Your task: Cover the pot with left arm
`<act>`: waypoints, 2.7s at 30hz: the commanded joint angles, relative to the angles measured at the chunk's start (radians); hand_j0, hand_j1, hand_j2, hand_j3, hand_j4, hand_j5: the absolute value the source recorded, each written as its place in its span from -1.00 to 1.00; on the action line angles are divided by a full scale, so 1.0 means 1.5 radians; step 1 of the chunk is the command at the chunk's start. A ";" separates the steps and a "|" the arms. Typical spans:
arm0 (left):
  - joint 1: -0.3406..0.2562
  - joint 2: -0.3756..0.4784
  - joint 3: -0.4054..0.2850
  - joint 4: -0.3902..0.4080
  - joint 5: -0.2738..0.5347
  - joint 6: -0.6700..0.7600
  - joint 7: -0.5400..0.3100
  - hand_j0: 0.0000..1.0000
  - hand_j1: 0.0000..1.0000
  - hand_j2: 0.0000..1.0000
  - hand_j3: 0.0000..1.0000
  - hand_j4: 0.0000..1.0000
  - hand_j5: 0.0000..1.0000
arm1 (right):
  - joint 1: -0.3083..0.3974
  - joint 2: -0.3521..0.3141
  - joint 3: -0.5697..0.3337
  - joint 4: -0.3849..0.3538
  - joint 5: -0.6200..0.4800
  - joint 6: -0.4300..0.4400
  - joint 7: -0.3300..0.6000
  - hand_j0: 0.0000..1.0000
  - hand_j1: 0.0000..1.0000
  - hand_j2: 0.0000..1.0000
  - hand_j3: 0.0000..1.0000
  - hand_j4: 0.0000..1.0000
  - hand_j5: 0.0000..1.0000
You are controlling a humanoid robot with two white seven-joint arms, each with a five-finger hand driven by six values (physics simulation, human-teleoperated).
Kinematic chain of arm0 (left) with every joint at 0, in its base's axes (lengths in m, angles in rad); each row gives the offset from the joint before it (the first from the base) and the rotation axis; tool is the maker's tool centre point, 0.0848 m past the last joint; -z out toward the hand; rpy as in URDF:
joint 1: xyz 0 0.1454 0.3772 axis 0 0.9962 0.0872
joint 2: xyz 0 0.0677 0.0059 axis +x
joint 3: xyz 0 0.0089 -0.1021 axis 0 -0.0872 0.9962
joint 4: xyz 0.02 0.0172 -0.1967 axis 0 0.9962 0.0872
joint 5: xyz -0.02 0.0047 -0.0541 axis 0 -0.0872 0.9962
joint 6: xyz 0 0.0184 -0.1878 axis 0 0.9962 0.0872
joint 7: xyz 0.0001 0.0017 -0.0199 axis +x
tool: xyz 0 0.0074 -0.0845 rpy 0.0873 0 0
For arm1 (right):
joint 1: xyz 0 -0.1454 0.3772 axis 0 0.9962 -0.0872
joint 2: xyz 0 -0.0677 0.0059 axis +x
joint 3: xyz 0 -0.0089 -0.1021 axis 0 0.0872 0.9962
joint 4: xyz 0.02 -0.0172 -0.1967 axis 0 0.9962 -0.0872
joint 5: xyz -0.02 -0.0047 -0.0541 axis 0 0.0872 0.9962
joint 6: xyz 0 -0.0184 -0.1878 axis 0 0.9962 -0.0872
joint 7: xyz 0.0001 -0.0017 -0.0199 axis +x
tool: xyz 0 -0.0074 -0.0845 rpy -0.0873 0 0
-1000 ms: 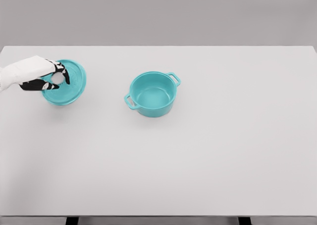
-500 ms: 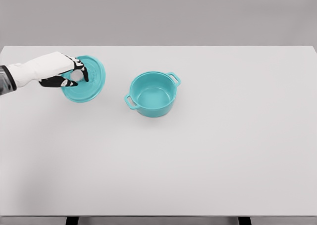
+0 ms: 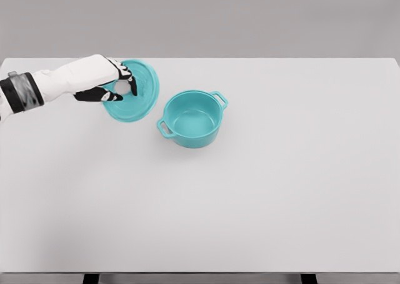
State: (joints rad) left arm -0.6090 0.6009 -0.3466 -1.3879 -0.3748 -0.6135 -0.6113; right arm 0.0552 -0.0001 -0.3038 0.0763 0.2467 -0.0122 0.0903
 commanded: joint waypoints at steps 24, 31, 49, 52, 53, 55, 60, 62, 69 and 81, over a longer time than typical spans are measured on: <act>-0.048 -0.129 -0.076 0.027 -0.016 0.002 0.000 -0.09 -0.09 -0.09 -0.09 -0.09 -0.09 | 0.000 0.000 0.000 0.000 0.000 0.000 0.000 1.00 1.00 1.00 1.00 1.00 1.00; -0.054 -0.158 -0.080 0.066 -0.048 0.002 0.000 -0.07 -0.07 -0.07 -0.07 -0.07 -0.07 | 0.000 0.000 0.000 0.000 0.000 0.000 0.000 1.00 1.00 1.00 1.00 1.00 1.00; -0.056 -0.182 -0.080 0.090 -0.062 0.002 0.000 -0.04 -0.04 -0.04 -0.04 -0.04 -0.04 | 0.000 0.000 0.000 0.000 0.000 0.000 0.000 1.00 1.00 1.00 1.00 1.00 1.00; -0.055 -0.180 -0.079 0.085 -0.058 0.002 0.000 -0.04 -0.04 -0.04 -0.04 -0.04 -0.04 | 0.000 0.000 0.000 0.000 0.000 0.000 0.000 1.00 1.00 1.00 1.00 1.00 1.00; -0.054 -0.179 -0.079 0.081 -0.055 0.002 0.000 -0.05 -0.05 -0.05 -0.05 -0.05 -0.05 | 0.000 0.000 0.000 0.000 0.000 0.000 0.000 1.00 1.00 1.00 1.00 1.00 1.00; -0.054 -0.179 -0.079 0.079 -0.055 0.002 0.000 -0.04 -0.04 -0.04 -0.04 -0.04 -0.04 | 0.000 0.000 0.000 0.000 0.000 0.000 0.000 1.00 1.00 1.00 1.00 1.00 1.00; -0.053 -0.173 -0.077 0.047 -0.053 0.002 0.000 -0.05 -0.05 -0.05 -0.05 -0.05 -0.05 | 0.000 0.000 0.000 0.000 0.000 0.000 0.000 1.00 1.00 1.00 1.00 1.00 1.00; -0.051 -0.159 -0.077 0.028 -0.050 0.002 0.000 -0.05 -0.05 -0.05 -0.05 -0.05 -0.05 | 0.000 0.000 0.000 0.000 0.000 0.000 0.000 1.00 1.00 1.00 1.00 1.00 1.00; -0.042 -0.120 -0.079 0.001 -0.026 0.002 0.000 -0.05 -0.05 -0.05 -0.05 -0.05 -0.05 | 0.000 0.000 0.000 0.000 -0.001 0.000 0.000 1.00 1.00 1.00 1.00 1.00 1.00; -0.026 -0.124 -0.080 0.011 -0.030 0.002 0.000 0.00 0.00 0.00 0.00 0.00 0.00 | 0.000 0.000 0.000 0.000 -0.001 0.000 0.000 1.00 1.00 1.00 1.00 1.00 1.00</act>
State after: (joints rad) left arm -0.6473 0.4153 -0.4670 -1.3739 -0.4257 -0.6140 -0.6114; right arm 0.0552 -0.0001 -0.3038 0.0764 0.2466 -0.0122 0.0903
